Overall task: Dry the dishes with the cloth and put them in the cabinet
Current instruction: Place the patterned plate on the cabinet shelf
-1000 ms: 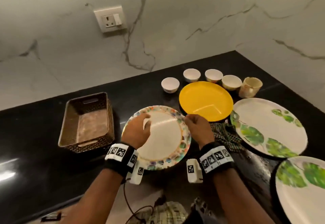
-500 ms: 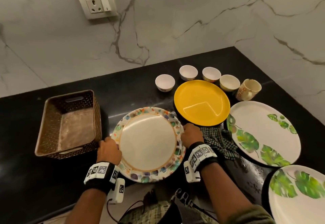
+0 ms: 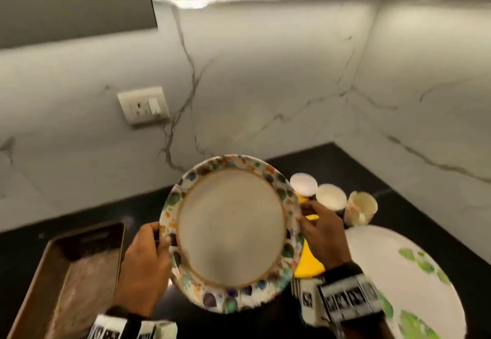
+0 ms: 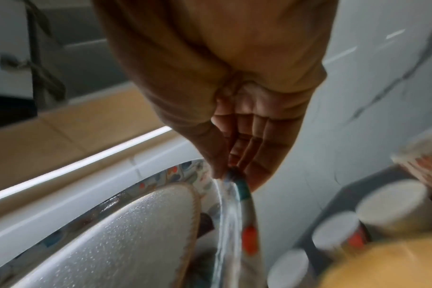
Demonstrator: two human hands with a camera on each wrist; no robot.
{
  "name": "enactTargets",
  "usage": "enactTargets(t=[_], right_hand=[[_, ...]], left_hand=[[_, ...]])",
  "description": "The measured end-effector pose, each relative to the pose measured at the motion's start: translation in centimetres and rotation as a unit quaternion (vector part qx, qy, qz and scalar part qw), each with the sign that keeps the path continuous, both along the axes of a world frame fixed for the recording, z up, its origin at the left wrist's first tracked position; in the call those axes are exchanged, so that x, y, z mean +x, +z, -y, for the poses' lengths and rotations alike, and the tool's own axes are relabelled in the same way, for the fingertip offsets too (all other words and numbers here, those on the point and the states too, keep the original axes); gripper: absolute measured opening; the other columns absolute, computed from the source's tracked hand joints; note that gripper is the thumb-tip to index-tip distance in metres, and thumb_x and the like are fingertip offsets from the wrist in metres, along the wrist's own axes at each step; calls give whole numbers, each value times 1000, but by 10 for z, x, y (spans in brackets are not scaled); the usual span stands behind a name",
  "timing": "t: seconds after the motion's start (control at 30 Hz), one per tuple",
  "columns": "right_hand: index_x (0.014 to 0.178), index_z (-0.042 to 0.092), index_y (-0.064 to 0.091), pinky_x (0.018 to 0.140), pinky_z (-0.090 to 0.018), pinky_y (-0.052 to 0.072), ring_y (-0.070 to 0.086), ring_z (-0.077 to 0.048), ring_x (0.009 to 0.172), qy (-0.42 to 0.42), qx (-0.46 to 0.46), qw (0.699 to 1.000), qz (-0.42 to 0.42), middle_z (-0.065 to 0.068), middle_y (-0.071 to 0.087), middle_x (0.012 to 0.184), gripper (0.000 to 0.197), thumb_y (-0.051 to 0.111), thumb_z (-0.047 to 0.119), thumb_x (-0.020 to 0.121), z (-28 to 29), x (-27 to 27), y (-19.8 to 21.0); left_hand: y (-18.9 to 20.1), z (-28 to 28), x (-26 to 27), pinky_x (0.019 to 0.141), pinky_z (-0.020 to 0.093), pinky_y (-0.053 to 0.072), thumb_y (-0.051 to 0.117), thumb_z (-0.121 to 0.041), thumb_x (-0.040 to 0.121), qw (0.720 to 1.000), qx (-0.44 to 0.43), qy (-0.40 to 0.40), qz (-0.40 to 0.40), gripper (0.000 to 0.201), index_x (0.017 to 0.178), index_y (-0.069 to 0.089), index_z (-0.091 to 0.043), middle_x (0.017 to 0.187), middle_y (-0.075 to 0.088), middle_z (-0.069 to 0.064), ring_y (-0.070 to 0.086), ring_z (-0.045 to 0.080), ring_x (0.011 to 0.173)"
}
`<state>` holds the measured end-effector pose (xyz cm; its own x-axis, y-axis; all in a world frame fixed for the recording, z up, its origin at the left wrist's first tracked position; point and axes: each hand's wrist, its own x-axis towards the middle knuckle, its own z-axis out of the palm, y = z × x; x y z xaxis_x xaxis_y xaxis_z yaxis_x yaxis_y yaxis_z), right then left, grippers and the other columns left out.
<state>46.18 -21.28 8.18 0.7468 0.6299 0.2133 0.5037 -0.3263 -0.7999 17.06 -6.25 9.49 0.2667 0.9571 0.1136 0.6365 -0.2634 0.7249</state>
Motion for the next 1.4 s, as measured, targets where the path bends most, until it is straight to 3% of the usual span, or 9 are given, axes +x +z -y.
enactTargets(t=[0.27, 0.4, 0.5, 0.6, 0.67, 0.83, 1.23, 1.33, 1.4], right_hand=[[88, 42, 72, 59, -24, 57, 72, -9, 60, -64, 171, 983, 38, 13, 75, 74, 38, 76, 4, 86, 53, 69, 149], [101, 45, 69, 78, -51, 62, 77, -19, 75, -85, 255, 960, 79, 11, 78, 85, 22, 73, 25, 92, 66, 87, 222], [103, 39, 70, 85, -55, 59, 76, -22, 83, -93, 289, 946, 114, 6, 78, 88, 15, 72, 31, 91, 61, 107, 279], [93, 46, 71, 86, -54, 60, 74, -27, 90, -113, 326, 925, 157, 6, 75, 95, 17, 74, 34, 82, 48, 134, 331], [92, 42, 72, 86, -54, 60, 73, -29, 91, -131, 323, 920, 180, 3, 75, 94, 18, 74, 40, 74, 33, 158, 360], [87, 26, 75, 81, -50, 62, 75, -28, 83, -132, 283, 938, 151, 0, 76, 83, 24, 77, 36, 66, -26, 215, 419], [81, 4, 77, 75, -46, 64, 75, -30, 75, -57, 133, 973, 180, -14, 77, 82, 24, 84, 27, 77, -164, 250, 479], [85, 4, 76, 76, -44, 64, 75, -29, 76, -45, 123, 974, 185, -14, 77, 86, 25, 85, 26, 78, -196, 251, 478], [87, 2, 76, 72, -39, 63, 75, -28, 77, -41, 112, 974, 192, -15, 76, 87, 27, 84, 26, 79, -215, 247, 479]], left_hand=[[161, -13, 68, 68, 9, 51, 65, -27, 94, 946, 263, -158, 104, 26, 113, 53, -40, 101, 61, -21, 62, -9, 88], [240, -4, 93, 70, 6, 43, 60, -32, 96, 909, 351, -174, 143, 22, 117, 53, -32, 103, 59, -21, 56, -5, 82], [296, -1, 120, 65, 7, 38, 59, -20, 94, 885, 401, -171, 161, 22, 115, 53, -17, 105, 59, -4, 48, 3, 80], [351, -13, 159, 69, 18, 44, 60, -6, 87, 900, 367, -161, 171, 28, 112, 49, -8, 107, 54, 5, 54, 17, 86], [386, -24, 187, 84, 41, 53, 60, -5, 85, 915, 340, -143, 166, 31, 114, 48, -4, 113, 56, 14, 61, 34, 99], [465, -47, 226, 101, 45, 45, 67, -13, 92, 948, 308, -51, 64, 54, 136, 40, 1, 139, 50, 21, 53, 41, 127], [514, -122, 243, 85, 38, 52, 70, -15, 88, 933, 340, 80, -80, 42, 124, 58, 3, 126, 62, 17, 64, 35, 116], [517, -125, 243, 91, 41, 57, 78, -10, 69, 940, 320, 93, -70, 89, 150, 42, -13, 125, 62, 16, 66, 36, 115], [513, -122, 238, 75, 38, 61, 76, -7, 58, 949, 302, 62, -61, 115, 158, 27, -37, 113, 68, 4, 72, 25, 99]])
